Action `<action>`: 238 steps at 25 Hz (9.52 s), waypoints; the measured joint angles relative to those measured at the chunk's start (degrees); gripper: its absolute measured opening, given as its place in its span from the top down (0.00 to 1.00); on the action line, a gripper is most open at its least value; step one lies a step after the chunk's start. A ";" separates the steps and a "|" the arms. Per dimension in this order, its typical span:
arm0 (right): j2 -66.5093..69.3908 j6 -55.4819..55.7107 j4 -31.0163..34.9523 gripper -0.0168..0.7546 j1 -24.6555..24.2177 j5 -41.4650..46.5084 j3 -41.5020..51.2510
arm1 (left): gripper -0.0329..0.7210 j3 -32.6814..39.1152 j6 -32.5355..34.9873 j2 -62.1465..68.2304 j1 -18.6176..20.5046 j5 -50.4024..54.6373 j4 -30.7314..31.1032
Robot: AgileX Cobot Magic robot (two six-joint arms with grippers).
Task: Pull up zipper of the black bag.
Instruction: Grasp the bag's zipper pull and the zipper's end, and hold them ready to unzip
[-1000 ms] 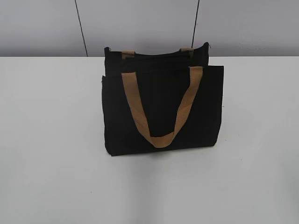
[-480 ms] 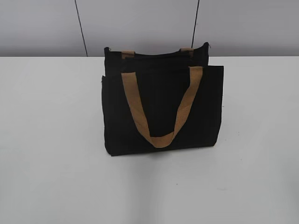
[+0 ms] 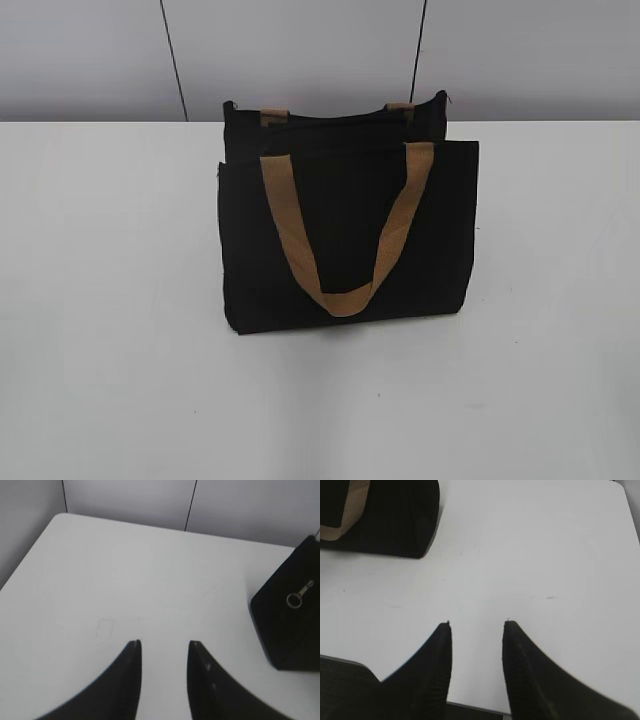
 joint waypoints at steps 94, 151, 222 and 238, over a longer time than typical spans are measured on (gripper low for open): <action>0.00 0.00 0.00 0.62 0.00 0.00 0.00 | 0.52 1.48 -0.26 106.19 -17.72 -111.08 26.23; 0.00 0.00 0.00 0.62 0.00 -0.02 0.00 | 0.97 -1.28 -0.16 78.23 -17.82 -84.65 24.26; 99.62 -73.38 63.87 0.49 25.50 -27.89 -40.31 | 0.97 -1.23 -3.01 71.76 -22.25 -91.03 23.09; 102.68 -73.65 66.38 0.49 25.50 -33.87 -40.41 | 0.97 -1.23 -3.01 71.76 -22.25 -92.08 23.04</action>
